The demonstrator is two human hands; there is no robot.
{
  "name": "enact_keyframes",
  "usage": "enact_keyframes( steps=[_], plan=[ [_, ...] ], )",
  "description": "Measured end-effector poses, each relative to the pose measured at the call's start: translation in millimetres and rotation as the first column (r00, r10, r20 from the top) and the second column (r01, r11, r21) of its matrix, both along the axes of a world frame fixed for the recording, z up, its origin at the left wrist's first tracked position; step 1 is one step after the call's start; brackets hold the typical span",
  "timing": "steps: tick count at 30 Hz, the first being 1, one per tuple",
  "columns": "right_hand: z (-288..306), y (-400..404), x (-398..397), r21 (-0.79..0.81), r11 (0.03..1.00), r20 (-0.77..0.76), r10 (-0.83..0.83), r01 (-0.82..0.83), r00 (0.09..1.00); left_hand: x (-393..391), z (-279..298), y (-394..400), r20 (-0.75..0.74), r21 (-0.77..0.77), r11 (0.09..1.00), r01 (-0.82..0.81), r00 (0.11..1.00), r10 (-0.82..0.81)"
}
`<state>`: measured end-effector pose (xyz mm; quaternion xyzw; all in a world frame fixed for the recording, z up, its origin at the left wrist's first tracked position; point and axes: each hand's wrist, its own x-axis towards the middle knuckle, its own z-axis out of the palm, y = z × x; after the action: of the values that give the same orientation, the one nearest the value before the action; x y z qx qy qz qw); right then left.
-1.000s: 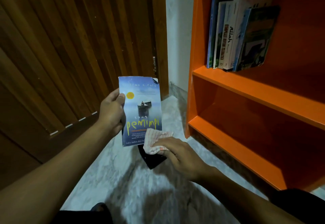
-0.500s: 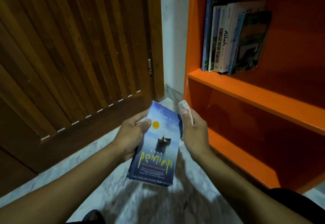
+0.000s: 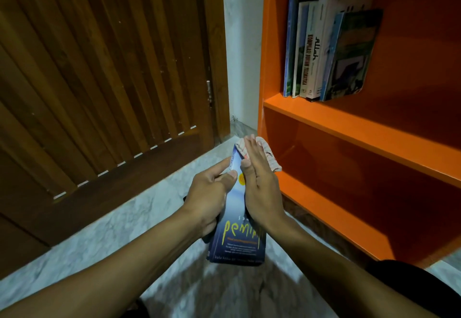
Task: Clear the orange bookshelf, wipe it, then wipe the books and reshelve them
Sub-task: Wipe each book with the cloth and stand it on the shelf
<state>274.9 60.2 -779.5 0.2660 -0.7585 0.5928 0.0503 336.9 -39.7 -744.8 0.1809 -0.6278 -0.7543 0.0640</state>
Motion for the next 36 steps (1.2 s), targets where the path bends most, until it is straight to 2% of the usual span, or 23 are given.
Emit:
enact_keyframes(
  steps=[3, 6, 10, 15, 21, 26, 30, 32, 36],
  plan=[
    [-4, 1, 0, 0.052, 0.999, -0.087, 0.009, -0.004, 0.996, -1, 1, 1, -0.006, 0.072, 0.997, 0.015, 1.0, -0.015],
    [-8, 1, 4, 0.11, 0.993, -0.149, 0.055, -0.039, 0.987, 0, 7, -4, -0.007, 0.112, 0.993, -0.04, 0.999, 0.041],
    [-14, 0, 7, 0.07, 0.994, -0.123, 0.091, -0.082, 0.988, 2, 16, -11, 0.014, 0.157, 0.983, -0.099, 0.995, 0.098],
    [-17, 1, 14, 0.126, 0.98, -0.143, 0.174, -0.156, 0.974, -2, 20, -24, 0.025, 0.182, 0.963, -0.198, 0.98, 0.197],
    [-34, -2, 26, 0.191, 0.935, -0.294, 0.344, -0.298, 0.892, -10, 17, -49, 0.034, 0.196, 0.914, -0.354, 0.934, 0.355],
    [-45, 1, 41, 0.206, 0.899, -0.309, 0.434, -0.386, 0.847, -18, 16, -72, -0.031, 0.18, 0.873, -0.454, 0.884, 0.466],
    [-50, 5, 45, 0.301, 0.862, -0.343, 0.497, -0.408, 0.797, -18, 17, -89, -0.111, 0.127, 0.879, -0.46, 0.874, 0.473],
    [-51, 7, 41, 0.325, 0.846, -0.269, 0.51, -0.422, 0.817, -18, 17, -93, -0.137, 0.092, 0.885, -0.457, 0.874, 0.465],
    [-53, 13, 31, 0.292, 0.869, 0.06, 0.4, -0.4, 0.914, -15, 16, -93, -0.188, 0.012, 0.913, -0.408, 0.896, 0.403]
  ],
)
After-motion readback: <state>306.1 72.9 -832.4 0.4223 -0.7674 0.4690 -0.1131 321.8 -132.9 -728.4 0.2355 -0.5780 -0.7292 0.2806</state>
